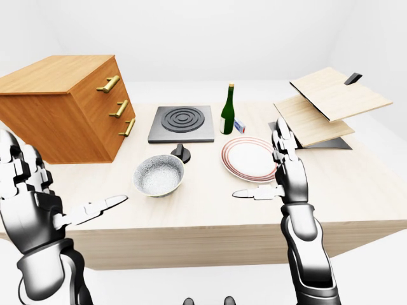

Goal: Pick up the akita bowl and put it on the plate.

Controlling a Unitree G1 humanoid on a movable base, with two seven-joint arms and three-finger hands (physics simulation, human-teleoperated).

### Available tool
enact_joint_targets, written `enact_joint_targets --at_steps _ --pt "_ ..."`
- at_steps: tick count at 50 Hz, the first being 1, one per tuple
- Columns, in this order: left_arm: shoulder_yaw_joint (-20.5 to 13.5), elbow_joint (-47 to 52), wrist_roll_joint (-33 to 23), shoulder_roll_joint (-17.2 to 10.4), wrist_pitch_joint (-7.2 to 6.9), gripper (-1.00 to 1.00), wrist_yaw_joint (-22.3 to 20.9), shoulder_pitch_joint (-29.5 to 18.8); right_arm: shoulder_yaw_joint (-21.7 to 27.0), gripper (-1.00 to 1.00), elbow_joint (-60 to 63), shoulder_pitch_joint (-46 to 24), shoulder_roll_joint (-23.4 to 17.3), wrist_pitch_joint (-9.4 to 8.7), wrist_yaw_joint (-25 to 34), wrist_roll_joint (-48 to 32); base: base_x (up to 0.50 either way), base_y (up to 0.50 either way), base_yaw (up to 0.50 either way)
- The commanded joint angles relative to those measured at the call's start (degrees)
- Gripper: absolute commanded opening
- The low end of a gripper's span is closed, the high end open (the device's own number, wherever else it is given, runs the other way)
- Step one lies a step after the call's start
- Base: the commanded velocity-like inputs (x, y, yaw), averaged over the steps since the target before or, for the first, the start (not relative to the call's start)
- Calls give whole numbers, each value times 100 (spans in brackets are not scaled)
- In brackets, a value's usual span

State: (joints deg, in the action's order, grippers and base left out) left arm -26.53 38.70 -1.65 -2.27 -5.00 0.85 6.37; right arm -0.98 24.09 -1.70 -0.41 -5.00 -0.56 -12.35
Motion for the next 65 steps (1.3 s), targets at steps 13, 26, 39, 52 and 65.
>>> enact_joint_targets --at_steps 13,26,39,52,65 --pt "-775 560 272 -16 0 100 -70 34 36 97 -151 -7 -13 0 -42 49 0 0 0" --pt "-1352 439 593 -102 0 100 -129 74 34 97 -181 -4 -8 0 -51 80 0 0 0" --pt "-1681 -33 826 -173 0 100 -115 155 55 97 -263 -6 -13 0 -66 152 0 0 0" --pt "-1959 -30 968 -162 0 100 -112 212 92 97 -194 15 22 0 -99 416 0 0 0" --pt "-1913 -27 946 -133 0 100 -50 231 101 97 -251 -38 19 0 -175 475 0 0 0"
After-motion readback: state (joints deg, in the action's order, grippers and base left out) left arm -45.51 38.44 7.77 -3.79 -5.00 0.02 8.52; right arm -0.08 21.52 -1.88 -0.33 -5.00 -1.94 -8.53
